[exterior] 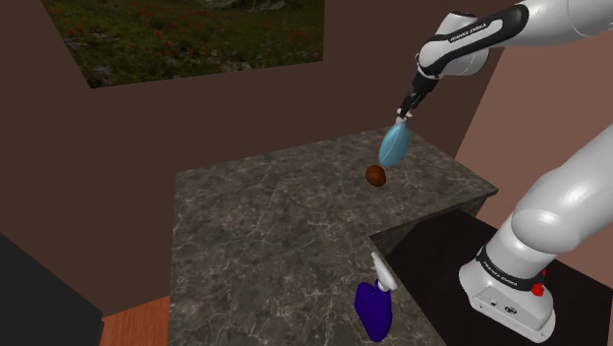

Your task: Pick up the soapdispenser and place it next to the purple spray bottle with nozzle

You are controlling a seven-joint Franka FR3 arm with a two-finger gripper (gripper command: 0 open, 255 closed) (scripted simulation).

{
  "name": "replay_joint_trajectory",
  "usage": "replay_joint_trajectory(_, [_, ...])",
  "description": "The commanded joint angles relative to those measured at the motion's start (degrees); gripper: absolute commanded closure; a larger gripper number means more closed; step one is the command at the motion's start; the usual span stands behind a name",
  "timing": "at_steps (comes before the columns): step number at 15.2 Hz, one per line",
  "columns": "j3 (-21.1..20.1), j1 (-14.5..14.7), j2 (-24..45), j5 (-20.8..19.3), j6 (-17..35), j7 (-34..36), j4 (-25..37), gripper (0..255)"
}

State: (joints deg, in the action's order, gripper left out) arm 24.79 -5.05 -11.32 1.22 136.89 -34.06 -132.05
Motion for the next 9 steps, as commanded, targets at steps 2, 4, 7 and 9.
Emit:
replay_joint_trajectory(2, [0.4,0.4,2.0,1.3,2.4,-0.9,-0.5,0])
replay_joint_trajectory(4, [0.6,0.6,3.0,2.0,3.5,-1.4,-0.7,0])
replay_joint_trajectory(7, [0.5,0.6,3.0,2.0,3.5,-1.4,-0.7,0])
replay_joint_trajectory(9, [0.5,0.6,3.0,2.0,3.5,-1.4,-0.7,0])
